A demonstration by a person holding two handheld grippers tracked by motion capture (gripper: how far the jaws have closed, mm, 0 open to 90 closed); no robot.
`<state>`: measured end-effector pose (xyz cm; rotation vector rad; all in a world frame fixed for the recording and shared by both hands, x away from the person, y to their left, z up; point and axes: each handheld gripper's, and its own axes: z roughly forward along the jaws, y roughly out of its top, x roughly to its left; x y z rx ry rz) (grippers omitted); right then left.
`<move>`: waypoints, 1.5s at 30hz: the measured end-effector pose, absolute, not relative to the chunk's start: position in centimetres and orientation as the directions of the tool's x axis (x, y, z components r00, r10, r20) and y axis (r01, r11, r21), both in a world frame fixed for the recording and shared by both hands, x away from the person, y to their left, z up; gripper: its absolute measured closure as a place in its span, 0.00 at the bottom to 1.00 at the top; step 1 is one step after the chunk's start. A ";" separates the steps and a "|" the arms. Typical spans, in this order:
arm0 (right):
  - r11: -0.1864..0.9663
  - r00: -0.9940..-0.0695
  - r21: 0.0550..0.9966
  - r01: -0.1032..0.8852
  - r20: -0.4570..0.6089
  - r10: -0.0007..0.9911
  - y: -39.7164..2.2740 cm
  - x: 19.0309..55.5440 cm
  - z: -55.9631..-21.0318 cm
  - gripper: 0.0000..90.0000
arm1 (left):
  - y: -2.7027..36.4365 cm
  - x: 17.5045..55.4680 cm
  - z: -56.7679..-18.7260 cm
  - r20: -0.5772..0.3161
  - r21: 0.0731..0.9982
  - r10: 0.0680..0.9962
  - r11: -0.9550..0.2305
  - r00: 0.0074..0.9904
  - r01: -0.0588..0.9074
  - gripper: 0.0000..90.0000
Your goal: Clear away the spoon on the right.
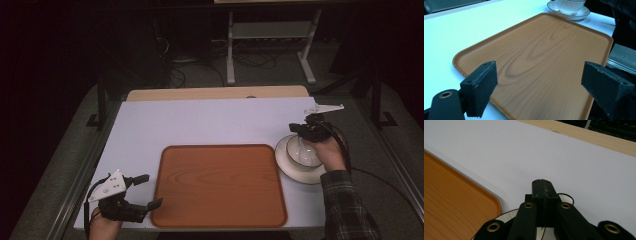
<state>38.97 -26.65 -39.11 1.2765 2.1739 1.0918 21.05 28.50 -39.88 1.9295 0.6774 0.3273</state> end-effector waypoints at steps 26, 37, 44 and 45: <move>0.230 -0.423 0.787 0.572 0.043 0.905 -29.4 38.4 -38.9 0.99 | 28.6 21.0 -39.9 -0.069 0.895 0.592 -0.320 0.803 0.312 0.14; 0.219 -0.399 0.787 0.577 0.037 0.916 -30.5 38.0 -38.8 0.99 | 28.6 21.0 -39.8 -0.068 0.895 0.592 -0.319 0.803 0.312 0.14; 0.216 -0.381 0.785 0.580 0.027 0.924 -31.1 37.5 -38.8 0.99 | 28.6 21.0 -39.8 -0.069 0.895 0.593 -0.318 0.802 0.312 0.14; 0.216 -0.381 0.785 0.580 0.027 0.924 -31.1 37.5 -38.8 0.99 | 28.6 21.0 -39.8 -0.070 0.896 0.593 -0.316 0.802 0.311 0.14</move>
